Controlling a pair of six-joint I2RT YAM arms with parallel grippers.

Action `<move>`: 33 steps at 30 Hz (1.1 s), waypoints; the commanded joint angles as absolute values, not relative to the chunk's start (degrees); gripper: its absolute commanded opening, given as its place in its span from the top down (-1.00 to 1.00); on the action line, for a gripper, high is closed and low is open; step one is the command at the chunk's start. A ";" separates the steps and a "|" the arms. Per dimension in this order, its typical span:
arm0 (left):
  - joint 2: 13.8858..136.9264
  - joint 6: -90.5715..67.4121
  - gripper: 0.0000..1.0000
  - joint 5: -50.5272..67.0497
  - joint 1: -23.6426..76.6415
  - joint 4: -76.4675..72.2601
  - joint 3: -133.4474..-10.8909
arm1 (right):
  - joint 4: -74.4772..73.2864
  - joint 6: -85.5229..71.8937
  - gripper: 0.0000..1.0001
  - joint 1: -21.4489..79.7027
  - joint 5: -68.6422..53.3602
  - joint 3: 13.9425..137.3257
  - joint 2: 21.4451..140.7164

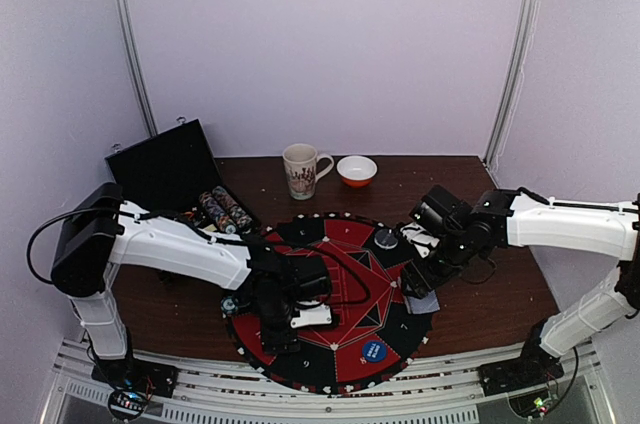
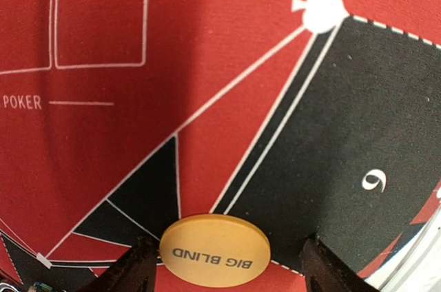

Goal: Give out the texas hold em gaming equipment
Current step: Move the big blind button to position 2.

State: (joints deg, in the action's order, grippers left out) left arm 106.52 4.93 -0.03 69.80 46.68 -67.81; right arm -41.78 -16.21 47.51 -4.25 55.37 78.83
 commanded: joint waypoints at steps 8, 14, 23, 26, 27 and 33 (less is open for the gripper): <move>109.01 2.76 -0.10 -9.32 64.80 50.26 -67.33 | -42.15 -15.27 -0.50 47.34 -4.66 56.33 78.90; 109.66 2.44 0.07 -9.95 62.91 50.18 -69.13 | -42.34 -15.12 -0.50 47.30 -4.58 56.56 78.65; 111.79 2.67 0.16 -12.04 56.39 48.56 -72.66 | -42.55 -14.71 -0.50 47.36 -4.18 57.29 79.07; 113.42 3.49 0.17 -12.80 54.34 46.79 -75.06 | -42.65 -14.62 -0.50 47.29 -4.15 57.61 79.18; 113.99 3.92 0.17 -12.65 53.68 46.27 -75.93 | -42.63 -14.59 -0.50 47.35 -4.13 57.72 79.19; 116.60 5.88 0.18 -13.43 49.05 44.13 -79.97 | -43.20 -14.45 -0.50 47.32 -3.78 58.02 79.19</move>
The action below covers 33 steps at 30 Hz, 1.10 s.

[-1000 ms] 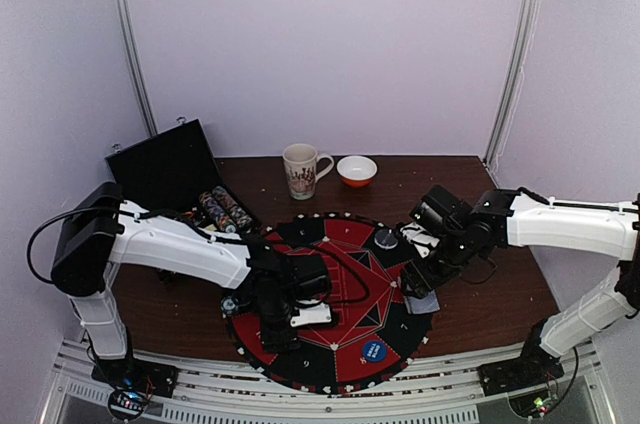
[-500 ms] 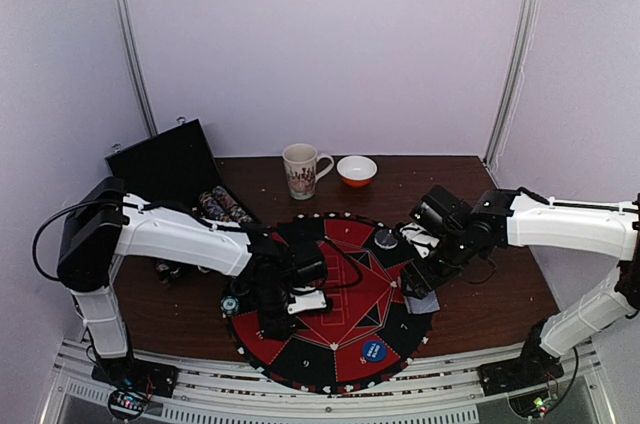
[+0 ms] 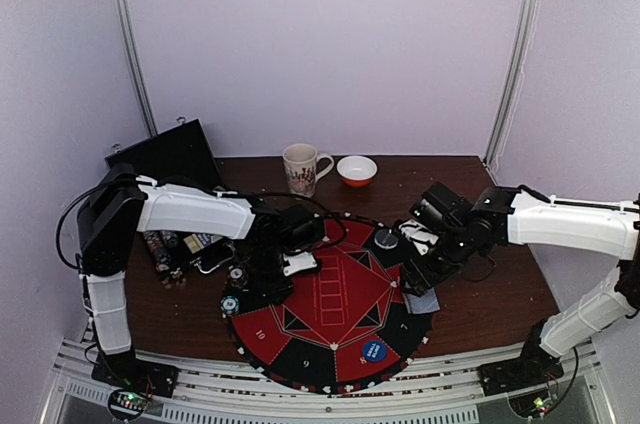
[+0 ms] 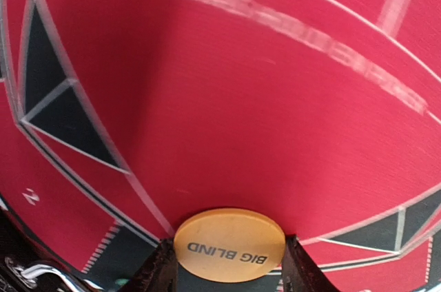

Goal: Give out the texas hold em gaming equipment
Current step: Move the big blind button to position 2.

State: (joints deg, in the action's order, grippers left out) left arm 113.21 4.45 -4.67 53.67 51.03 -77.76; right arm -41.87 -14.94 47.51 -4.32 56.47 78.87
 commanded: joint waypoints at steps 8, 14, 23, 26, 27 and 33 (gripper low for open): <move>120.45 7.79 0.19 -15.28 43.74 42.69 -86.76 | -43.08 -14.45 -0.50 47.30 -3.80 58.35 79.56; 123.29 7.74 0.19 -14.99 41.75 42.45 -89.42 | -43.57 -14.34 -0.51 47.33 -3.78 58.86 79.33; 122.79 6.50 0.16 -14.80 40.33 42.73 -90.74 | -43.84 -14.41 -0.51 47.32 -3.60 59.55 79.10; 121.46 6.05 0.02 -13.06 40.27 42.86 -91.65 | -43.78 -14.50 -0.51 47.34 -3.61 59.93 79.03; 120.83 5.85 -0.04 -12.47 40.30 42.89 -92.05 | -43.84 -14.46 -0.51 47.31 -3.68 59.98 79.02; 116.72 3.88 -0.41 -7.58 40.26 44.81 -94.21 | -43.94 -14.50 -0.51 47.29 -3.67 60.20 79.02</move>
State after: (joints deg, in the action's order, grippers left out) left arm 120.73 6.00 -10.41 40.40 45.25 -91.85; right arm -42.52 -14.79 47.51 -4.29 58.89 79.09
